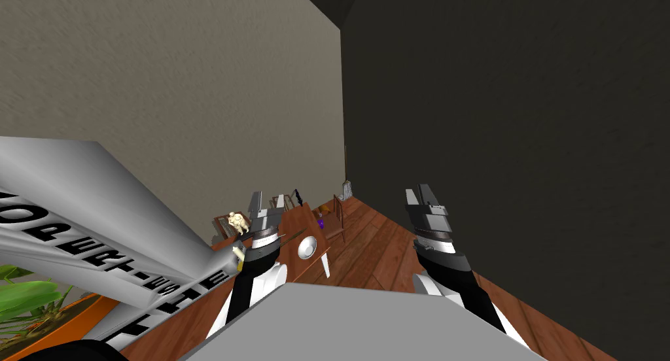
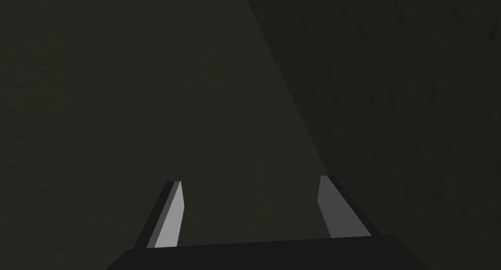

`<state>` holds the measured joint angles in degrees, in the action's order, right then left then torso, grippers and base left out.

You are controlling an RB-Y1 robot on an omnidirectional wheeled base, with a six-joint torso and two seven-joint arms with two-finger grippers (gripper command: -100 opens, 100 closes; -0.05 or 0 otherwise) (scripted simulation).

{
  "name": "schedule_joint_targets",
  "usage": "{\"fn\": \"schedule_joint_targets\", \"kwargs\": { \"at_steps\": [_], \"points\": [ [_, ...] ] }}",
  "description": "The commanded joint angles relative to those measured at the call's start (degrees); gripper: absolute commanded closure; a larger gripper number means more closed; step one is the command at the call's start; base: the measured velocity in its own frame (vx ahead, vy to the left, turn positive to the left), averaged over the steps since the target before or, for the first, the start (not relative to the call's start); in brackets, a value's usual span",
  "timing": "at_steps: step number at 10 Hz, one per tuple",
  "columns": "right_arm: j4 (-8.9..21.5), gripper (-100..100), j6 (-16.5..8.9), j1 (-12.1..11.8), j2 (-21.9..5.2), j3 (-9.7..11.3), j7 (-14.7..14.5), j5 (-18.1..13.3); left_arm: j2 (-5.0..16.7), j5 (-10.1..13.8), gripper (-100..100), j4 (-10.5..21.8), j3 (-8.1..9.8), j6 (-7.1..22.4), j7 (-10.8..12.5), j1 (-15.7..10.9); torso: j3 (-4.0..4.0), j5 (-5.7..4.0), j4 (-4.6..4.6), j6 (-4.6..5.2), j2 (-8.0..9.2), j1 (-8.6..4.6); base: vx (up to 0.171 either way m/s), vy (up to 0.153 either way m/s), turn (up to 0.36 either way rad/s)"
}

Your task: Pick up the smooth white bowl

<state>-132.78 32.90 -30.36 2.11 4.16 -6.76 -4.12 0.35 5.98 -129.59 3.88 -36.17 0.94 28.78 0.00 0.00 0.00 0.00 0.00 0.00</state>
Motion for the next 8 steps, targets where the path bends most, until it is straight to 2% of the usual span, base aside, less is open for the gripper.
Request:
{"fn": "schedule_joint_targets", "kwargs": {
  "at_steps": [1, 5, 8],
  "points": [
    [0.0, 0, 0.0, 0.0, 0.0, 0.0, 0.0, 0.0, 2.0, 0.22, -100, 0.78, 0.01, 0.35, -0.11, -0.2, 0.0, 0.0, 0.0, 0.0, 0.0, 0.0, -0.005, -0.013, -0.004],
    [0.0, 0, 0.0, 0.0, 0.01, 0.01, 0.0, 0.0, 6.71, 1.36, -100, 5.24, 0.04, 2.17, -0.82, -1.24, 0.03, -0.04, 0.01, 0.0, 0.06, -0.19, -0.018, -0.053, -0.009],
    [0.0, 0, 0.0, 0.0, 0.01, 0.01, 0.0, 0.0, 8.57, 2.58, -100, 10.17, 0.05, 4.13, -1.78, -2.28, 0.04, -0.08, 0.02, 0.01, 0.07, -0.36, -0.028, -0.099, -0.015]
  ]
}}
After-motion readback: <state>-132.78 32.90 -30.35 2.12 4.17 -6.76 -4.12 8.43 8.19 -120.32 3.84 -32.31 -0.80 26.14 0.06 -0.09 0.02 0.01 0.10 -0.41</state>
